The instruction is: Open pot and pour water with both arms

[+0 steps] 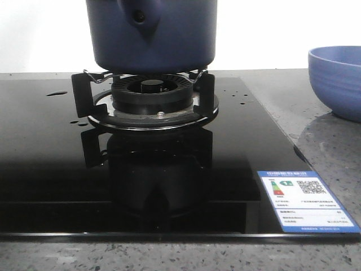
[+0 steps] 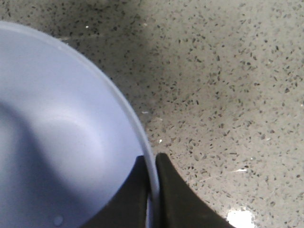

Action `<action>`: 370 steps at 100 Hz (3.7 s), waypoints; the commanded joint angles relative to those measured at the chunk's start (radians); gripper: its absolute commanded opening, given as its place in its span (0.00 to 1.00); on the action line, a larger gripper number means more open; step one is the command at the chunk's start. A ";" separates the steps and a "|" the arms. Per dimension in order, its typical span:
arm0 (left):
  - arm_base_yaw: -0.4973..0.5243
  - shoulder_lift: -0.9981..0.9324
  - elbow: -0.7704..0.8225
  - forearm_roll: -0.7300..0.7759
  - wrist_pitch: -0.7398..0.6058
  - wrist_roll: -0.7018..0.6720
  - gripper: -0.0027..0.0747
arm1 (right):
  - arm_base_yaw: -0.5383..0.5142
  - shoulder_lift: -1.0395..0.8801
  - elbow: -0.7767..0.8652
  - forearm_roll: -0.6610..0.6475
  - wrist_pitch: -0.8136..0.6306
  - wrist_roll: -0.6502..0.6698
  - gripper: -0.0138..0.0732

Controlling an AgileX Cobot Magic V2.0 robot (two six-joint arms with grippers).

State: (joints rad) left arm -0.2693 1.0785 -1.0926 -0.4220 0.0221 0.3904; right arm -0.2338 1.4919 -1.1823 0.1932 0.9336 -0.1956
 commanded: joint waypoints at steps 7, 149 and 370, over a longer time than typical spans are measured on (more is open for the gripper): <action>0.001 -0.028 -0.040 0.000 -0.105 -0.002 0.54 | -0.005 -0.027 -0.022 0.000 -0.028 -0.027 0.19; -0.341 0.288 -0.040 0.027 -0.239 -0.002 0.54 | -0.005 -0.266 -0.080 0.055 -0.010 -0.027 0.65; -0.072 -0.154 0.095 0.062 0.019 0.001 0.01 | -0.001 -0.384 0.072 0.920 -0.142 -0.706 0.11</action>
State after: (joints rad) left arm -0.3813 1.0098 -1.0260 -0.3596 0.1062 0.3904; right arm -0.2326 1.1819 -1.1395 0.9715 0.8777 -0.7700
